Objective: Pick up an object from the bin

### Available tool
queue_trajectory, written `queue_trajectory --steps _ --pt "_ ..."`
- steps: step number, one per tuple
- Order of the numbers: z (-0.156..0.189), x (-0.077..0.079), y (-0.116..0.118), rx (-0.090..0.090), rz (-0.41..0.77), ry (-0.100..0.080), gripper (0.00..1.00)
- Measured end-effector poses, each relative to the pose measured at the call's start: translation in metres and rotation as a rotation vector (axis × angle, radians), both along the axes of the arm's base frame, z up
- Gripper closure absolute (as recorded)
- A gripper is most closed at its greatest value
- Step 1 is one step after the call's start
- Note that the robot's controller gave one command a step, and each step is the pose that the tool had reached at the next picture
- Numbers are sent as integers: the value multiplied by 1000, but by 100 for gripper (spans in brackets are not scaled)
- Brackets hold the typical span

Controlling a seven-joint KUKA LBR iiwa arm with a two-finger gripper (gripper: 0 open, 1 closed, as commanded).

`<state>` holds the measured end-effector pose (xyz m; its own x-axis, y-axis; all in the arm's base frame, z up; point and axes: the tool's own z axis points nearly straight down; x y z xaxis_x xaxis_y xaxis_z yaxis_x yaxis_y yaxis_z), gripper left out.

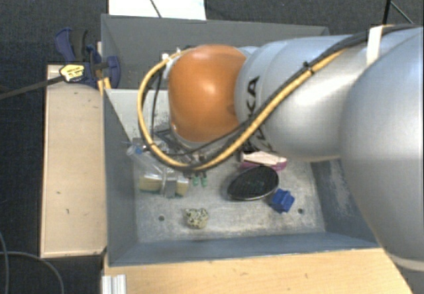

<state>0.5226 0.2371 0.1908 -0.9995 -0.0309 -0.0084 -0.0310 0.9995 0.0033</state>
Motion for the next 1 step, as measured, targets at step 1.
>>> queue_trajectory --steps 1 --pt "74 -12 11 -4 507 -1 100"
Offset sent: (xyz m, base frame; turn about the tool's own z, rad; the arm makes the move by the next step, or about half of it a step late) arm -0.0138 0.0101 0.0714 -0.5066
